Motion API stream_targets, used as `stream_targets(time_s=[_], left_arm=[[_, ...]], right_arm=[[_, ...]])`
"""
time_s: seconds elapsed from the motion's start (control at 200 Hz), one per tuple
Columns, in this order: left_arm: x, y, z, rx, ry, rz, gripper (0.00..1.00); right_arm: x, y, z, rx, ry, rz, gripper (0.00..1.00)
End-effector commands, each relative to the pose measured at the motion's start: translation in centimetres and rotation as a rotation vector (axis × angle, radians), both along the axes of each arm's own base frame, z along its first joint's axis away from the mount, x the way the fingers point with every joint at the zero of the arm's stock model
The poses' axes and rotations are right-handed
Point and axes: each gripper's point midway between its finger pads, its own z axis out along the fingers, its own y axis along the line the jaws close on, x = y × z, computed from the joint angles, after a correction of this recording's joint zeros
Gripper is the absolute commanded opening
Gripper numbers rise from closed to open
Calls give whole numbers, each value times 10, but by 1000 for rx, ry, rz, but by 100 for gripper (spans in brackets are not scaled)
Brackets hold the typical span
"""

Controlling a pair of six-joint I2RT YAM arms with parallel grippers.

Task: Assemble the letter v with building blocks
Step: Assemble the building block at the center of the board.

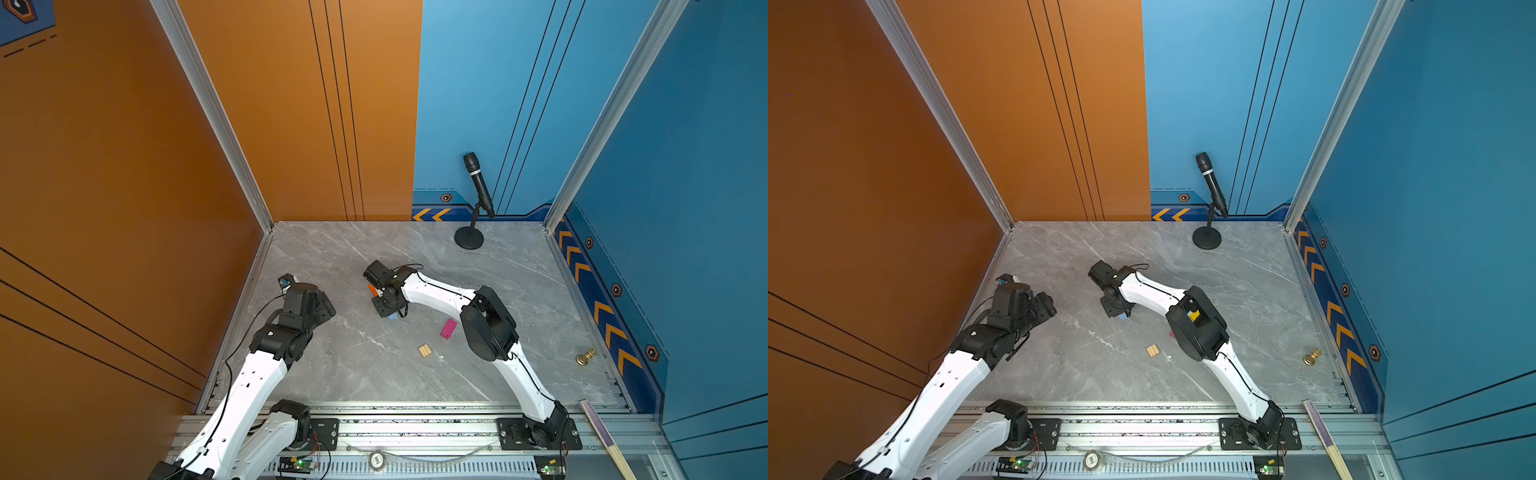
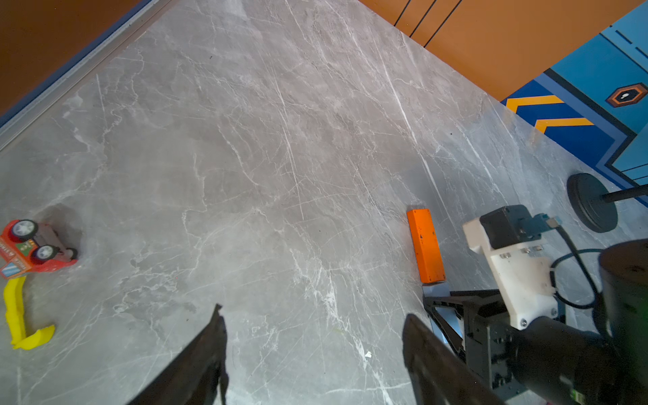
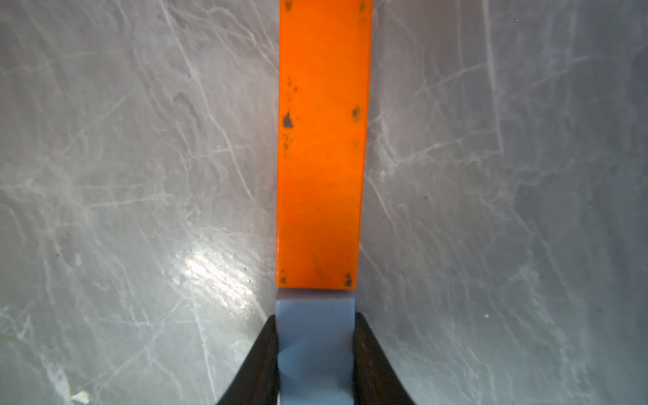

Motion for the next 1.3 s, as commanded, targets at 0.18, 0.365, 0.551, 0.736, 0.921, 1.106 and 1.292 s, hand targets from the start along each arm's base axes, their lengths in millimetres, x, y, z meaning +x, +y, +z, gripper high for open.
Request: stream_targets(time_s=[0.18, 0.365, 0.551, 0.736, 0.921, 1.106, 1.292], left_arm=[[-1, 3, -4, -10, -1, 15, 79], [-1, 2, -4, -12, -1, 15, 79], [-1, 2, -4, -13, 0, 14, 79], [0, 1, -4, -16, -2, 13, 79], [-1, 1, -3, -18, -4, 11, 79], [-1, 1, -3, -22, -4, 12, 79], [0, -2, -2, -35, -4, 0, 79]], right_arm=[[1, -7, -11, -38, 19, -24, 41], [2, -5, -4, -26, 8, -25, 54], [4, -3, 4, -9, 1, -24, 71], [8, -1, 16, 15, -13, -25, 90], [10, 7, 33, 62, -23, -17, 99], [10, 8, 56, 97, -43, -25, 100], [9, -2, 99, 140, -100, -31, 99]])
